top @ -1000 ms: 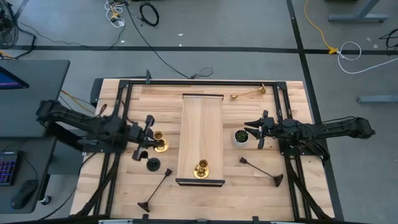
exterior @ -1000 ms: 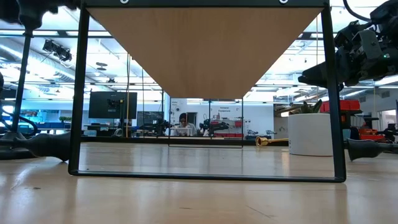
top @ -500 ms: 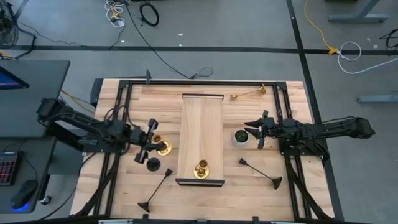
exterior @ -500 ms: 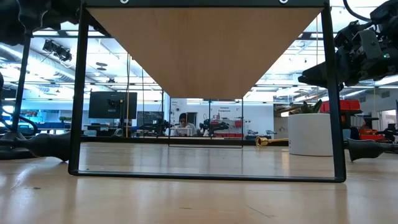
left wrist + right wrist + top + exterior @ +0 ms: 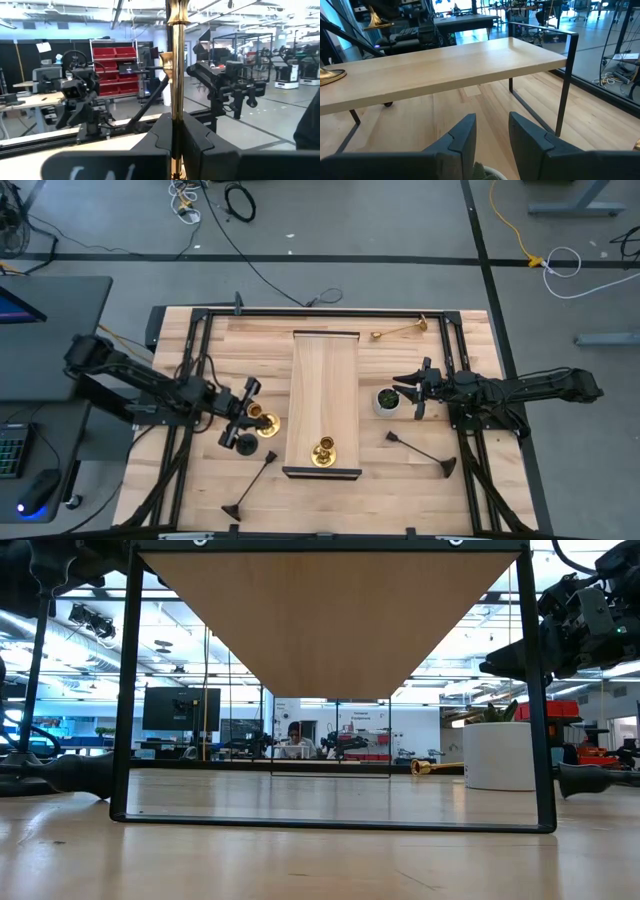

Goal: Pick & Place candle stick holders
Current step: Put the left gold candle holder on the shelf aligned with the other gold candle holder

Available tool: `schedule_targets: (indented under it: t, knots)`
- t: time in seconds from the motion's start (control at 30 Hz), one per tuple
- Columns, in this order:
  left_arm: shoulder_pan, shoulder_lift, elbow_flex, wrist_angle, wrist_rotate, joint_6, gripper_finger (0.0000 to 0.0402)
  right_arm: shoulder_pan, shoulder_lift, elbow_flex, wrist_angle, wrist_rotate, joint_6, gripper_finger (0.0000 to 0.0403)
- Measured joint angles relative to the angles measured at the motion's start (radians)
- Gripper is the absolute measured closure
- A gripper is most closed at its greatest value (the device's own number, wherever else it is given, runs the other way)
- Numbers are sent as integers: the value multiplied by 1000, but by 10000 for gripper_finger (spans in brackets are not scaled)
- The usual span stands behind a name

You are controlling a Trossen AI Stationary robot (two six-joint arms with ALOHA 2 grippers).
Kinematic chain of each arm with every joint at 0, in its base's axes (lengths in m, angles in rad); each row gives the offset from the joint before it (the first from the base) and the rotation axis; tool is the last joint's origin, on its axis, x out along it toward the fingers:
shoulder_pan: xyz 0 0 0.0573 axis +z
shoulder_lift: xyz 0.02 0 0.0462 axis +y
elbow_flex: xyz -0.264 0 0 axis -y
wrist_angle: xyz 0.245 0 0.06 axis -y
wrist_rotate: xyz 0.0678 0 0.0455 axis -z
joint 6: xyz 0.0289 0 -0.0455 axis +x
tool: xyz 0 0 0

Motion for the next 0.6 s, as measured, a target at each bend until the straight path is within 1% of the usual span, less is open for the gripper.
schedule_targets:
  t: [0.33,0.4,0.6]
  knots:
    - [-14,90,5,95,-3,-6,388,0,0,0,0,0,0,289]
    - [-14,117,27,91,0,-5,388,0,0,0,0,0,0,289]
    - [-14,206,95,80,57,5,388,0,0,0,0,0,0,289]
